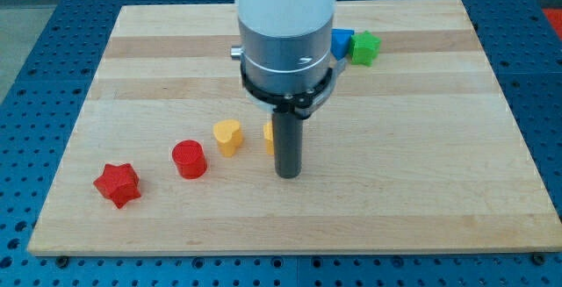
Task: Move hexagon below to the green circle
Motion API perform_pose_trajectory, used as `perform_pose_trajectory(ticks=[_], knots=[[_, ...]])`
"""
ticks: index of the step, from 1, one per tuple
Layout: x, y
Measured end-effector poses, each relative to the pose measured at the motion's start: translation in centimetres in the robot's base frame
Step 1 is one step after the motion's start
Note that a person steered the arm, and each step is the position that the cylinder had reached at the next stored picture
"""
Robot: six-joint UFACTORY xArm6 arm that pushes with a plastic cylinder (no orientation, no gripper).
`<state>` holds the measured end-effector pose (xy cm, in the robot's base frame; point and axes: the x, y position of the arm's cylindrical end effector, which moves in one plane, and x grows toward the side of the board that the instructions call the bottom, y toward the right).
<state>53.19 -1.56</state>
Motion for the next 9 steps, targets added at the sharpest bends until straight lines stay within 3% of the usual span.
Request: perform_pose_trajectory(ticks=[1,2,9], knots=[[0.4,-2.0],[-3.6,-2.0],[-5.3,-0.8]])
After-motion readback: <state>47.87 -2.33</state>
